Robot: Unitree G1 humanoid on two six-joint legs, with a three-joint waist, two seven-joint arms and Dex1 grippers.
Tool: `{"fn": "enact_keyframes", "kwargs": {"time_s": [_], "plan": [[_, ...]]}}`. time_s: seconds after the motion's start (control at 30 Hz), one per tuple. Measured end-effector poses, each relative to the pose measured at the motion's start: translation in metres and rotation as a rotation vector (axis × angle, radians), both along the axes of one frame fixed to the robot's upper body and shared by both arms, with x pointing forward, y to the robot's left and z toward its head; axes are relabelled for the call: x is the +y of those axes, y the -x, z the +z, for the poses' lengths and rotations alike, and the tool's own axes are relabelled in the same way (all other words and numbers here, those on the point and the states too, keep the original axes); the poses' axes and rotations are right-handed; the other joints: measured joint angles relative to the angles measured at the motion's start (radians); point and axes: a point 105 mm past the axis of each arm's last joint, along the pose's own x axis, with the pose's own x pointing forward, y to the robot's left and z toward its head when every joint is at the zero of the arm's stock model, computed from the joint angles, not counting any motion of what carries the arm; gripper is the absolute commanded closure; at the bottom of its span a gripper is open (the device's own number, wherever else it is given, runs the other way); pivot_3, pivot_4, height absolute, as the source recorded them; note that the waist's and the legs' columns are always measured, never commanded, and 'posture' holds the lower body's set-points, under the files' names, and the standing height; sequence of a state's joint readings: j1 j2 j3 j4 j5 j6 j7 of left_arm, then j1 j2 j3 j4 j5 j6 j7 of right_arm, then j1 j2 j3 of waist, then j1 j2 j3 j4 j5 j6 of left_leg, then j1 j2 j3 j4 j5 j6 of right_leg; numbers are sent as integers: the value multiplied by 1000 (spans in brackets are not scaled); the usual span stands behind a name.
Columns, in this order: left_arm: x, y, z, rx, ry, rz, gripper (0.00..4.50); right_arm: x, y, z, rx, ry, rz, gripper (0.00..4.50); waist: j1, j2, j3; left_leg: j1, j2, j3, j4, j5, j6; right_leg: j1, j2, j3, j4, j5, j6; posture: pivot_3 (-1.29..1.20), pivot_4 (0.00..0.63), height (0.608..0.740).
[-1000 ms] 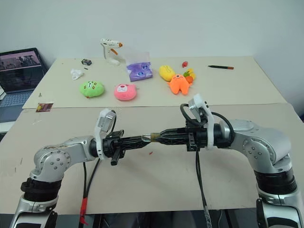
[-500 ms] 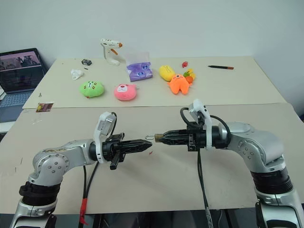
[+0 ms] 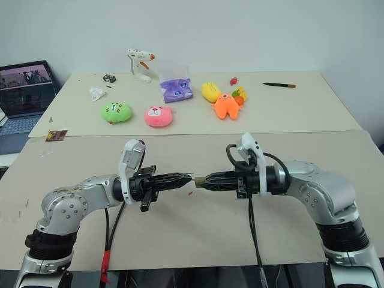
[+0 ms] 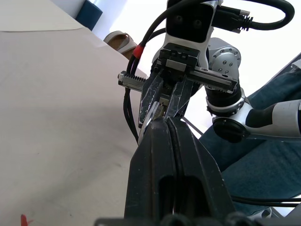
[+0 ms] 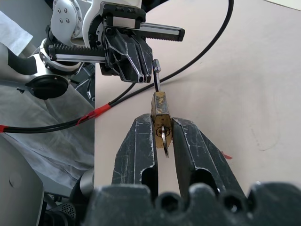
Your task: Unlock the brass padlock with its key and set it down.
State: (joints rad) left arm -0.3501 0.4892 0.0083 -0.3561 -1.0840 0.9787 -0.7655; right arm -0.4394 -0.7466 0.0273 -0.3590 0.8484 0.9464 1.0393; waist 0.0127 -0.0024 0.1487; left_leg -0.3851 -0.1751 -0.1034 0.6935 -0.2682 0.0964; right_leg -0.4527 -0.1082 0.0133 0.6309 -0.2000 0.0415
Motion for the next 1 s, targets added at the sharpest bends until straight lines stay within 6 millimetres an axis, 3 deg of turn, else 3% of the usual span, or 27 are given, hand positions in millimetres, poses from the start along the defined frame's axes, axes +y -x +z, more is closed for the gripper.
{"fn": "enact_keyframes", "kwargs": {"time_s": [0.23,0.33,0.43,0.57,0.6,0.67,0.8,1.0], "plan": [[1,1,3,-5,11,-5,4441,-16,-5,-9,54,28,-35,4391,0,0,0,0,0,0,0,0,0,0,0,0,0,0,0,0,150,740],[2,6,7,-33,-7,-14,3763,-33,-16,-19,84,49,-99,4391,0,0,0,0,0,0,0,0,0,0,0,0,0,0,0,0,150,740],[4,10,6,-44,-25,-19,2672,-39,-22,-25,93,58,-121,4391,-1,0,0,0,0,0,0,0,0,0,0,0,0,0,0,0,150,740],[16,9,-1,-108,-97,30,1126,-33,-26,-34,100,62,-111,4391,-6,0,0,1,1,1,-1,-1,-2,0,0,2,0,0,-1,0,150,740],[24,8,-4,-183,-157,51,1012,-25,-30,-39,107,77,-99,4391,-3,0,0,1,1,1,0,-1,-4,0,0,1,0,0,-1,0,150,740],[45,3,-10,-314,-307,71,152,-20,-36,-45,116,103,-101,4391,-5,0,0,1,2,2,-2,-1,-5,0,0,2,-1,1,-3,0,150,740],[80,-15,-6,-545,-483,139,55,3,-58,-60,192,141,-147,4391,-3,0,0,2,2,1,-4,-2,-6,-2,1,1,-3,2,-3,0,150,740],[81,-19,1,-643,-477,199,55,15,-65,-72,411,194,-176,4391,2,1,0,1,0,-2,-6,-2,-5,-4,2,-2,-4,2,-3,0,150,740]]}}
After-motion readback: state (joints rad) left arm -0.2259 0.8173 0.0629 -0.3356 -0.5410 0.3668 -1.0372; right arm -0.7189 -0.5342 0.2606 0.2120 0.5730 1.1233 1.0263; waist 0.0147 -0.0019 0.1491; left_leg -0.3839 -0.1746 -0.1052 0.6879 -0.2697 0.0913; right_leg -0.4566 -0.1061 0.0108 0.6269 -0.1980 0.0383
